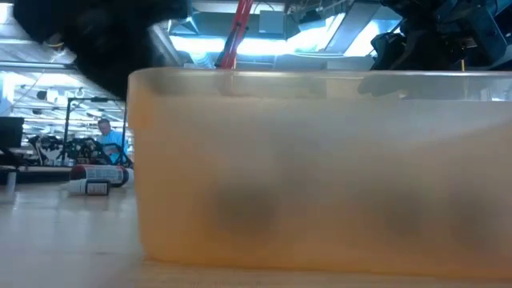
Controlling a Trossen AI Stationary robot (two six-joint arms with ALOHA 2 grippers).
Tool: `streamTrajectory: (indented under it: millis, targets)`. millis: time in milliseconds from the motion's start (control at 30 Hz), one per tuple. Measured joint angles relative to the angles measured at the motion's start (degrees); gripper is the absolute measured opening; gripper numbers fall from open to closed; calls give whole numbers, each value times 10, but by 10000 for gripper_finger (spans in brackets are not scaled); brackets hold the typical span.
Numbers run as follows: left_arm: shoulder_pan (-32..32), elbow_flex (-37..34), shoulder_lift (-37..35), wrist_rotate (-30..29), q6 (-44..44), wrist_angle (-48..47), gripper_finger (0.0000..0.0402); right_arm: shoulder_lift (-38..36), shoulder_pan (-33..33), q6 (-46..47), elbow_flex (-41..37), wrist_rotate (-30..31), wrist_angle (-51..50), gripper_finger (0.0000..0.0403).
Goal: Pick & Place food coloring
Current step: Put the small black food coloring bottle into the orange bin
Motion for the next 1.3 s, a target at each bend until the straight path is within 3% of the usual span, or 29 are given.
streamTrajectory:
  millis: [133, 433, 633, 767, 1000, 1300]
  targets:
    - [35, 97, 0, 52, 82, -89, 65, 0, 0, 0, 0, 0, 0, 184]
    - [44, 236, 0, 57, 210, -256, 64, 0, 0, 1, 0, 0, 1, 184]
    - [44, 254, -1, -10, 224, -244, 64, 0, 0, 18, 0, -29, 72, 184]
    - [45, 253, 2, -42, 225, -240, 66, 0, 0, -51, 0, -120, 168, 184]
    - [47, 253, 8, -45, 238, -136, 66, 25, 0, -181, 0, -261, 366, 184]
    - [50, 253, 13, -28, 288, -65, 67, 110, 0, -230, 0, -267, 478, 184]
